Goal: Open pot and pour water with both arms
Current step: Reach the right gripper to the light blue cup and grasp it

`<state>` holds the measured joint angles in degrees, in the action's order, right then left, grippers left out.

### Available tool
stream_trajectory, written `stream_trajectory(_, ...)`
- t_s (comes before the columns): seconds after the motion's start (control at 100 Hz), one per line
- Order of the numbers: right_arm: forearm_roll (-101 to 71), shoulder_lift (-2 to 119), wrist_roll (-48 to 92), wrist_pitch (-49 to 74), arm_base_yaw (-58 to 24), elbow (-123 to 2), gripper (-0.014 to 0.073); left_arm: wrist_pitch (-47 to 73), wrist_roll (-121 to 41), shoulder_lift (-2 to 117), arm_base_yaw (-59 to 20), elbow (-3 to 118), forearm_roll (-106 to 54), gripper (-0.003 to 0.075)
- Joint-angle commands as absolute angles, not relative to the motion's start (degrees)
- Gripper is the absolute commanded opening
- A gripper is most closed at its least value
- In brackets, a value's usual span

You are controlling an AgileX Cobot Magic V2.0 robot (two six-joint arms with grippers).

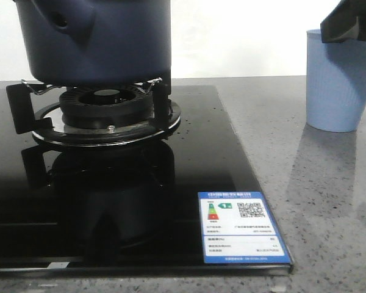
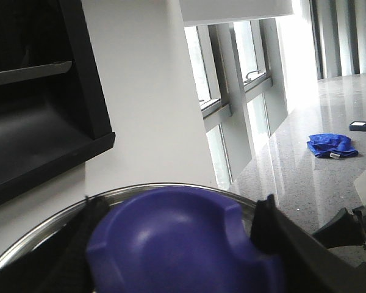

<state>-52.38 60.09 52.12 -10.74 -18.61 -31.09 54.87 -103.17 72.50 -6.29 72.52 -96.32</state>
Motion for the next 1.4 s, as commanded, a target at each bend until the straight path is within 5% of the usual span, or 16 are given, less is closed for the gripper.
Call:
stream_trajectory(0.0, -51.88, 59.62, 50.51, -13.84, -18.72, -31.50, 0.0646, 55.77, -102.60, 70.58, -6.18, 74.60, -101.81, 0.0282)
stream_trajectory(0.44, -38.58, 61.59, 32.20, -30.91, -24.61, -25.60, 0.0646, 55.90, -102.60, 70.58, -6.18, 74.60, -101.72, 0.0282)
stream_trajectory(1.39, -30.00, 75.32, 18.93, -46.55, -24.61, -25.51, 0.0645, 56.90, -102.53, 70.58, -6.29, 74.60, -101.93, 0.0282)
